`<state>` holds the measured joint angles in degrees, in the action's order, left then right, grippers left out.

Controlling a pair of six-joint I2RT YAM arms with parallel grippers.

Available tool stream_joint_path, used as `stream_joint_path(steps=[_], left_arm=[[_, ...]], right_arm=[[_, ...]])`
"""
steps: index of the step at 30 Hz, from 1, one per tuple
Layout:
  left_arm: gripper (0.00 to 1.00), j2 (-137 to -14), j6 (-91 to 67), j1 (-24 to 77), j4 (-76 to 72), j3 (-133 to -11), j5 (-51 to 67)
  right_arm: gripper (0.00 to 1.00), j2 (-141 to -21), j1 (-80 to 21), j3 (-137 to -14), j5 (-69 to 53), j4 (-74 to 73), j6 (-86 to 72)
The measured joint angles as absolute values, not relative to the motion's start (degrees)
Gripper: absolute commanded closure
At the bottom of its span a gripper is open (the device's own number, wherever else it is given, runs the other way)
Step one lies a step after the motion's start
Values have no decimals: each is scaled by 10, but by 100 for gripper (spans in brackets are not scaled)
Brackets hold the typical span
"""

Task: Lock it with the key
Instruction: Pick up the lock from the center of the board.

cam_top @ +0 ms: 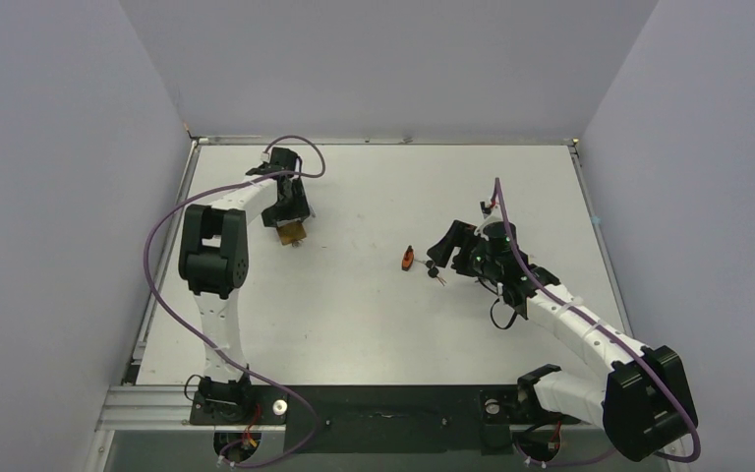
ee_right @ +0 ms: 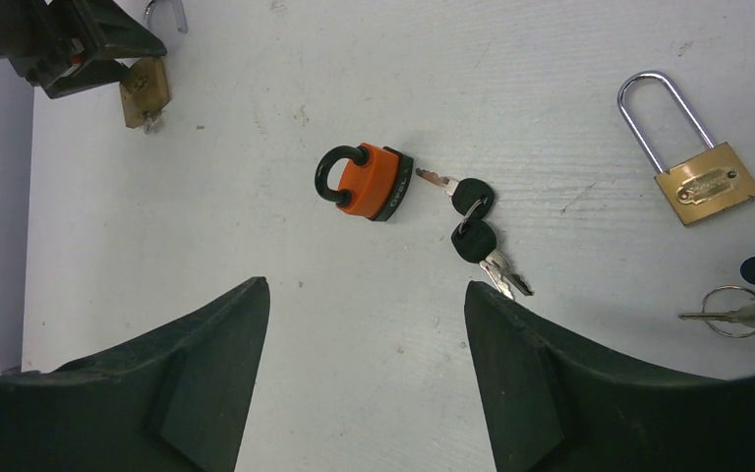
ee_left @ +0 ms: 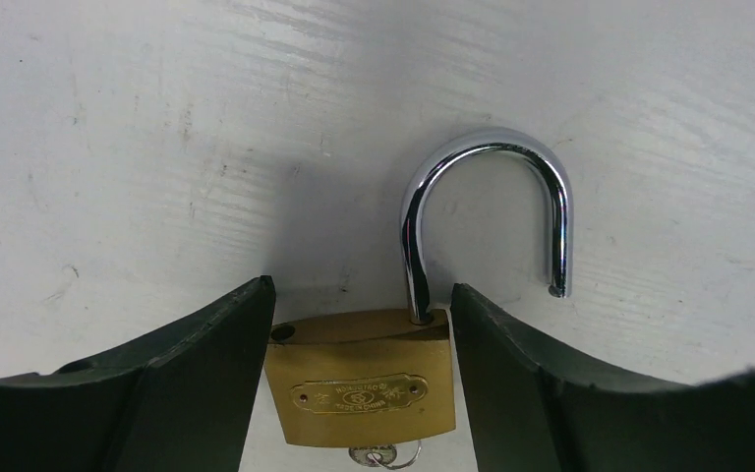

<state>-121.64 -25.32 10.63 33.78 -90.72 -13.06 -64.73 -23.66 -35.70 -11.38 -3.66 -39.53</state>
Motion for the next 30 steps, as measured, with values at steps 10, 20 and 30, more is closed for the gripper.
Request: stream_joint_path(steps=[10,20,30], left_arm=[[50,-1221,-247,108,341,-912,-116],[68,-1205,-269,108,310,-879,-98],[100,-1071,-399,119,197,-660,26]], right_arm=[[33,-648,-237,-357,-114,-39,-396],[35,-653,-242,-357,-125,-35,-397],[36,-673,-340,-364,-105,-34,-396]])
